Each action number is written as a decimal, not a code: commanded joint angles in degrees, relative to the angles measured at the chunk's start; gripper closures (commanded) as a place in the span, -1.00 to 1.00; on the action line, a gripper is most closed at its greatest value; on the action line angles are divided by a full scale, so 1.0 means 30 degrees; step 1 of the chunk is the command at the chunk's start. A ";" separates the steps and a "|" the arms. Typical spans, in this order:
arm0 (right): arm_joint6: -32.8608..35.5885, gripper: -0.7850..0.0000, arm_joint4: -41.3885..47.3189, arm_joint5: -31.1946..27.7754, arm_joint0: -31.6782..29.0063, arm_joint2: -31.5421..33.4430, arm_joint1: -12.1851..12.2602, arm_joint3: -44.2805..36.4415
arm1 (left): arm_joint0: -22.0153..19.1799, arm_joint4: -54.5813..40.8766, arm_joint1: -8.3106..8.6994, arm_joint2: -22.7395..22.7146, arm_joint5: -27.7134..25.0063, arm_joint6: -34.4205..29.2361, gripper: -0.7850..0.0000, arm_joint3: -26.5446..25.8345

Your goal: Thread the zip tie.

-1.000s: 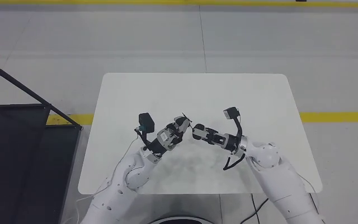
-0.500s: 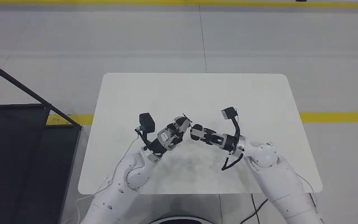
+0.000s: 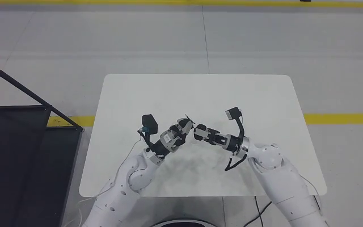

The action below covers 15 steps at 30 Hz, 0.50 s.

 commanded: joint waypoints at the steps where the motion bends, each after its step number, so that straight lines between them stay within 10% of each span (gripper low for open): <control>1: -0.0143 0.08 0.0043 0.0193 0.0007 0.0125 0.0013 0.0067 | 0.0023 -0.0007 0.0000 -0.0046 -0.0041 0.0015 1.00 -0.0024; 15: -0.0119 0.32 -0.0126 -0.0080 -0.0231 0.0160 0.0020 -0.0263 | -0.0049 0.0043 -0.0057 -0.0006 -0.0168 -0.0181 1.00 0.0113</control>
